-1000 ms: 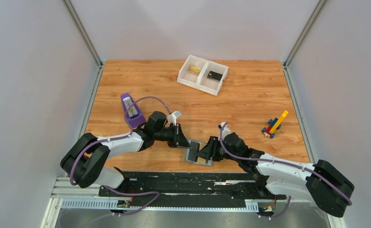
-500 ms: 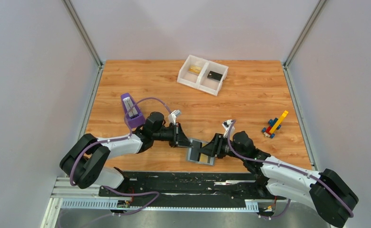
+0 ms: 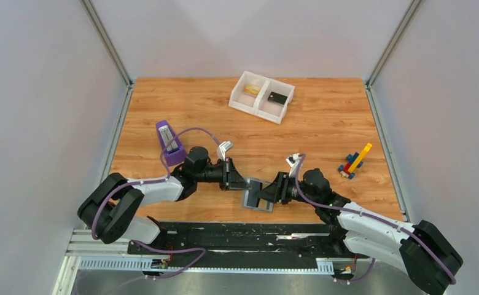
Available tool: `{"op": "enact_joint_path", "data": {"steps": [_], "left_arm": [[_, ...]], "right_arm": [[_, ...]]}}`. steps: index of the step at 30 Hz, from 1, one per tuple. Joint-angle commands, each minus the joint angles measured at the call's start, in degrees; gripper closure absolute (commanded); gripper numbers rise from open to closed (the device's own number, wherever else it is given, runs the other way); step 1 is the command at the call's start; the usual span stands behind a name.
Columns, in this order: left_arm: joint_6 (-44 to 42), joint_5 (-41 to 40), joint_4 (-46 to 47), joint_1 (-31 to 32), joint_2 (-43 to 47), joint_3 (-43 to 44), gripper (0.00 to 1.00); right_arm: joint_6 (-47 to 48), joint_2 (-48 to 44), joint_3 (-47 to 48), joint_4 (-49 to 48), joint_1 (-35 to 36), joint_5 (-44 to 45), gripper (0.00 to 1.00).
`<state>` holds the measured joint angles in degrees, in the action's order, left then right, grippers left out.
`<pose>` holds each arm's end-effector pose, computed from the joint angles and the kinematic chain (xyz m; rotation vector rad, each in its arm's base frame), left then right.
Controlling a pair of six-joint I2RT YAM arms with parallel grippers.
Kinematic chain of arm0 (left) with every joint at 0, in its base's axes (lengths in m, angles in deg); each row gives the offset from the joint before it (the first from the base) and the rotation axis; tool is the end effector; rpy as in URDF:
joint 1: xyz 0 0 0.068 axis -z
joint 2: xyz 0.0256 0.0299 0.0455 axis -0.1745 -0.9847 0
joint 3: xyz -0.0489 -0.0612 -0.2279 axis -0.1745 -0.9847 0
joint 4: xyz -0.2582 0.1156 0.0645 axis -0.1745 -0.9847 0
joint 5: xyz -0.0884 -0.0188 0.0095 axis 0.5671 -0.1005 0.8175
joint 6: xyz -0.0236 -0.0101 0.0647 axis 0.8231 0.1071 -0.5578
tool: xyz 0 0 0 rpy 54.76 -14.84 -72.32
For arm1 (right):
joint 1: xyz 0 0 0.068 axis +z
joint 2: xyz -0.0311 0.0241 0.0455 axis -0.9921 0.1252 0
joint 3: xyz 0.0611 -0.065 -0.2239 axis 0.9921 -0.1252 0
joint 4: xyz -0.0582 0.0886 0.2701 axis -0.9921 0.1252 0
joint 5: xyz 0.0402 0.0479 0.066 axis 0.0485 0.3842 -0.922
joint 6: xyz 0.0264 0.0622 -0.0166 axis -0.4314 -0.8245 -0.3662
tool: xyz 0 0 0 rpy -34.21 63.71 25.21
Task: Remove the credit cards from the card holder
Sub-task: Open the card holder at the center of the board, then remove the credit card from the card holder.
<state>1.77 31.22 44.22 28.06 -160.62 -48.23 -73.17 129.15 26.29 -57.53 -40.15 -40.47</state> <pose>0.2077 -0.2144 0.1135 0.1477 2.3374 -1.8215 0.1658 0.1811 0.1117 -0.1404 2.2209 1.3549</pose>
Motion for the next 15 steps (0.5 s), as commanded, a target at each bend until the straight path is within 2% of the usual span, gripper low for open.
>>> {"op": "enact_joint_path", "data": {"steps": [1, 7, 11, 15], "left_arm": [[3.7, 3.8, 9.7, 0.0, -0.3, 0.3, 1.00], [4.6, 3.8, 11.7, 0.0, -1.7, -0.1, 1.00], [4.4, 3.5, 11.9, 0.0, -1.8, -0.1, 1.00], [-0.3, 2.8, 3.7, -0.9, -1.8, 1.1, 1.00]], "right_arm": [[1.0, 0.4, 0.9, -4.5, -0.2, -2.0, 0.54], [0.6, 0.9, 0.5, -7.4, -0.4, -3.6, 0.56], [0.6, -0.6, -0.1, -7.3, -0.8, -3.7, 0.74], [1.5, -4.6, -0.4, -3.8, -1.4, -3.2, 0.93]]}}
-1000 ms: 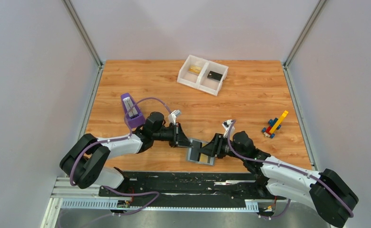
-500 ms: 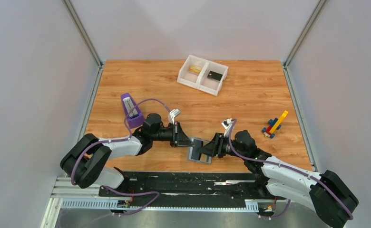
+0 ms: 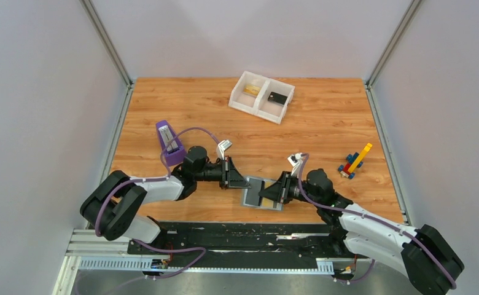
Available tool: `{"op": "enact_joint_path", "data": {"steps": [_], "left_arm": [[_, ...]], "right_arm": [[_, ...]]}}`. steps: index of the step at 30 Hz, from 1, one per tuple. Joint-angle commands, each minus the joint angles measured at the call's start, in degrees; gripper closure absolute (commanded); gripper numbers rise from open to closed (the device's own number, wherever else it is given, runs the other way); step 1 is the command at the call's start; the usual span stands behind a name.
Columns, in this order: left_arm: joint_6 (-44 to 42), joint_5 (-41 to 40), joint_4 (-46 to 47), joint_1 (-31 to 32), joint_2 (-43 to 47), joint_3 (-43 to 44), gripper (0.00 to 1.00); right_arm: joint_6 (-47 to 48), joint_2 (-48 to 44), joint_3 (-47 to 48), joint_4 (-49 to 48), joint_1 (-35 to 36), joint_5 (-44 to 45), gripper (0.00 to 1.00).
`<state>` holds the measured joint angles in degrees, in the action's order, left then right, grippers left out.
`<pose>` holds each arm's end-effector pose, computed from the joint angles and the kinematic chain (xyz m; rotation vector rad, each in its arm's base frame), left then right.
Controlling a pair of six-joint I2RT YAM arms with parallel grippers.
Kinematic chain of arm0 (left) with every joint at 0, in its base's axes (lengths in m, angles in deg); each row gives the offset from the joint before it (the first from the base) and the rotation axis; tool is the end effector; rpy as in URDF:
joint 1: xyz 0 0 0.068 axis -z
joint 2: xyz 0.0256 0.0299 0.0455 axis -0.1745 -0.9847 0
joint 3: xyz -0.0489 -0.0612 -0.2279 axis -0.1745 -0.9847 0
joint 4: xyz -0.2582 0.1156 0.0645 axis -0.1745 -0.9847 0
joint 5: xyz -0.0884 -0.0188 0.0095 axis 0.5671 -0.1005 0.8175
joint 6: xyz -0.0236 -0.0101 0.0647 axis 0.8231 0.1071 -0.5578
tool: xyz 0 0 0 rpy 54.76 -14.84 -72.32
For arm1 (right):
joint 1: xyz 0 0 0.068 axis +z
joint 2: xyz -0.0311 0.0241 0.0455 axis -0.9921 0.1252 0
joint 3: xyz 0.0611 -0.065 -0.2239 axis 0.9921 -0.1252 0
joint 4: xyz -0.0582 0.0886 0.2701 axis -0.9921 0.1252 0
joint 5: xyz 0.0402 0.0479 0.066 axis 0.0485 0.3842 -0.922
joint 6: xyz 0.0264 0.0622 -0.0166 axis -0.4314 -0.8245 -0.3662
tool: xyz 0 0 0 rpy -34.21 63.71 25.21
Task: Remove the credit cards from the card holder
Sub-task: Remove the credit card from the card holder.
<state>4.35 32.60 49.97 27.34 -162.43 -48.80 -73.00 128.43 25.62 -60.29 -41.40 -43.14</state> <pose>0.2101 -0.2127 0.1128 0.1408 2.2955 -1.8741 0.1674 0.1786 0.1163 -0.1678 2.1711 1.4047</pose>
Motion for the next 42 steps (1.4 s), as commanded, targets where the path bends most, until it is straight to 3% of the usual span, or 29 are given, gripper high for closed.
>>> {"op": "enact_joint_path", "data": {"steps": [1, 9, 19, 27, 36, 38, 40, 41, 42], "left_arm": [[-3.5, 1.7, -4.2, -0.8, -0.2, 2.2, 1.00], [-6.1, 3.2, -6.6, -2.2, -2.8, 2.9, 1.00], [-9.2, 3.7, -9.9, -2.3, -2.2, 4.5, 1.00], [-20.2, -7.0, -35.1, -2.3, -2.8, 11.4, 0.96], [-23.1, -10.7, -39.9, -2.3, -9.7, 17.6, 0.95], [-23.7, -10.9, -40.0, -2.5, -11.2, 18.5, 0.91], [-24.6, -11.9, -42.2, -2.6, -12.0, 19.8, 0.80], [-25.0, -12.3, -44.2, -2.8, -12.2, 20.7, 0.65], [-25.7, -13.1, -46.0, -2.8, -12.1, 21.2, 0.58]], "right_arm": [[1.7, -4.9, 0.3, 0.0, -0.3, -0.3, 0.97], [3.9, -9.4, 1.9, 6.7, -1.2, -1.2, 1.00], [3.1, -8.7, 2.6, 9.2, -2.8, -2.5, 1.00], [6.1, -10.6, 7.8, 20.7, -2.9, 2.9, 1.00], [11.3, -8.2, 14.9, 29.1, -2.9, 8.6, 1.00], [13.4, -7.2, 17.1, 31.7, -2.9, 11.9, 1.00], [15.6, -5.9, 19.6, 34.2, -2.9, 15.0, 1.00], [16.7, -5.2, 20.9, 35.3, -3.0, 16.3, 1.00], [18.0, -4.5, 21.9, 36.1, -2.9, 17.4, 1.00]]}}
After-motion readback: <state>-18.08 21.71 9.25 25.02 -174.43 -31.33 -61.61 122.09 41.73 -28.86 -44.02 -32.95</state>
